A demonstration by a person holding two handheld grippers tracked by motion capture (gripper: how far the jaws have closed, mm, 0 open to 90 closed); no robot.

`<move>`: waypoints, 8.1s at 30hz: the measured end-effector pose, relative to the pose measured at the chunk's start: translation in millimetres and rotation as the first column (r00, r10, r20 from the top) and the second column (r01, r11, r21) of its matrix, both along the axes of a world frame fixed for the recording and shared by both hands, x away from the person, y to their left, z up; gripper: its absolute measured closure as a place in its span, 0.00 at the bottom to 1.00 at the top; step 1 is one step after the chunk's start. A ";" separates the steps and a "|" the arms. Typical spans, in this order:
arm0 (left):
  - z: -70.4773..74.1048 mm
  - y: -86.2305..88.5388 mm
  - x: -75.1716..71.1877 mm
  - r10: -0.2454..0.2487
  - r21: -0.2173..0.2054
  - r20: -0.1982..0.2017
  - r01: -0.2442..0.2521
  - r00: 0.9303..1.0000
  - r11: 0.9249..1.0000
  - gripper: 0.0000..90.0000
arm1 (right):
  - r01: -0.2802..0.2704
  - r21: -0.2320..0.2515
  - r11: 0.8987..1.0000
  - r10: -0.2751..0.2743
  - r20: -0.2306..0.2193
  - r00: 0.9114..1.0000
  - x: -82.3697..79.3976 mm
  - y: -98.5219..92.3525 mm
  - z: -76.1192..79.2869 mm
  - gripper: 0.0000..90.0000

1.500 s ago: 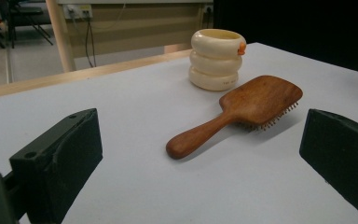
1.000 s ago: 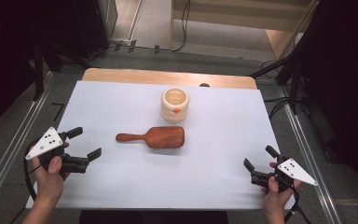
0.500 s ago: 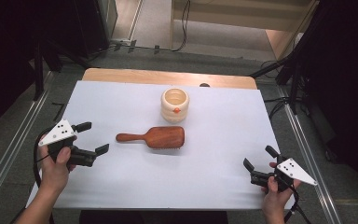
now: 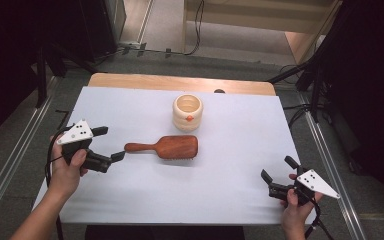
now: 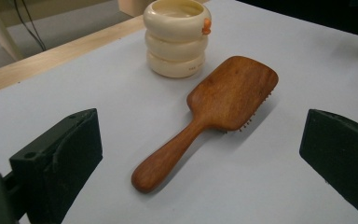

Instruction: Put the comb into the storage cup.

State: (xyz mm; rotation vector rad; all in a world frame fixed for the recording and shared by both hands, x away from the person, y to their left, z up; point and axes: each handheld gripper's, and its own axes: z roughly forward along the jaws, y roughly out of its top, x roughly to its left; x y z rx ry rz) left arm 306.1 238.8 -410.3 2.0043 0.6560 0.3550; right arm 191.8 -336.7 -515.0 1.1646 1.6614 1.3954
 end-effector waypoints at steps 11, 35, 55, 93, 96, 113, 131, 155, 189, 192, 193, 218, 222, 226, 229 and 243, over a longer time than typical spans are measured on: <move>7.9 -18.2 16.5 -0.060 0.104 -0.008 0.060 0.998 0.993 0.00 | 0.002 0.001 1.000 -0.002 -0.002 1.000 -0.1 -0.2 0.0 0.00; 6.9 -34.1 52.9 -0.154 0.172 -0.105 0.171 0.982 0.970 0.00 | -0.001 0.003 1.000 0.001 0.001 1.000 -0.2 -0.7 -0.1 0.00; 4.9 -52.8 75.7 -0.256 0.276 -0.158 0.291 0.954 0.916 0.02 | -0.001 0.003 1.000 0.001 0.000 1.000 0.1 -0.8 -0.1 0.00; -27.4 -94.8 92.0 -0.295 0.461 -0.265 0.389 0.918 0.798 0.15 | -0.001 0.000 1.000 0.001 0.001 1.000 0.8 -0.6 -0.2 0.00; -31.0 -96.2 92.3 -0.295 0.475 -0.273 0.395 0.916 0.786 0.15 | -0.001 0.000 1.000 0.001 0.000 1.000 0.9 -0.6 -0.2 0.00; -45.1 -100.8 93.0 -0.261 0.528 -0.292 0.383 0.920 0.758 0.30 | 0.003 -0.003 1.000 -0.003 -0.003 1.000 1.3 -0.5 -0.2 0.00; -58.9 -106.5 95.0 -0.285 0.582 -0.278 0.396 0.918 0.710 0.53 | 0.000 -0.005 1.000 0.000 0.001 1.000 1.5 -0.6 -0.3 0.00; -64.0 -115.0 97.2 -0.365 0.562 -0.308 0.478 0.879 0.676 0.73 | -0.001 -0.005 1.000 0.001 -0.003 1.000 1.5 -0.5 -0.3 0.00; -61.6 -104.4 81.1 -0.371 0.453 -0.253 0.448 0.893 0.771 0.81 | 0.002 -0.009 1.000 -0.002 -0.008 1.000 1.9 0.3 -0.4 0.00; -62.1 -103.4 79.5 -0.367 0.440 -0.243 0.439 0.898 0.783 0.81 | 0.003 -0.010 1.000 -0.004 -0.008 1.000 2.0 0.2 -0.4 0.00; -62.3 -103.2 79.4 -0.368 0.437 -0.241 0.438 0.898 0.785 0.81 | 0.003 -0.009 1.000 -0.003 -0.008 1.000 1.9 0.3 -0.4 0.00; -64.5 -94.5 57.6 -0.346 0.348 -0.170 0.385 0.923 0.855 0.81 | 0.004 -0.009 1.000 -0.004 -0.006 1.000 2.1 0.0 -0.5 0.00; -61.6 -92.8 51.6 -0.333 0.321 -0.143 0.362 0.932 0.875 0.81 | 0.004 -0.009 1.000 -0.004 -0.006 1.000 2.1 0.0 -0.5 0.00; -59.4 -89.7 46.2 -0.314 0.287 -0.113 0.333 0.943 0.898 0.81 | 0.004 -0.008 1.000 -0.004 -0.009 1.000 1.9 0.2 -0.5 0.00; -58.1 -87.6 42.6 -0.307 0.271 -0.093 0.321 0.947 0.907 0.81 | 0.003 -0.007 1.000 -0.003 -0.012 1.000 1.8 0.4 -0.4 0.00; -53.6 -80.3 23.3 -0.232 0.168 -0.002 0.229 0.973 0.959 0.81 | -0.003 -0.016 1.000 0.002 -0.019 1.000 1.4 1.1 0.6 0.00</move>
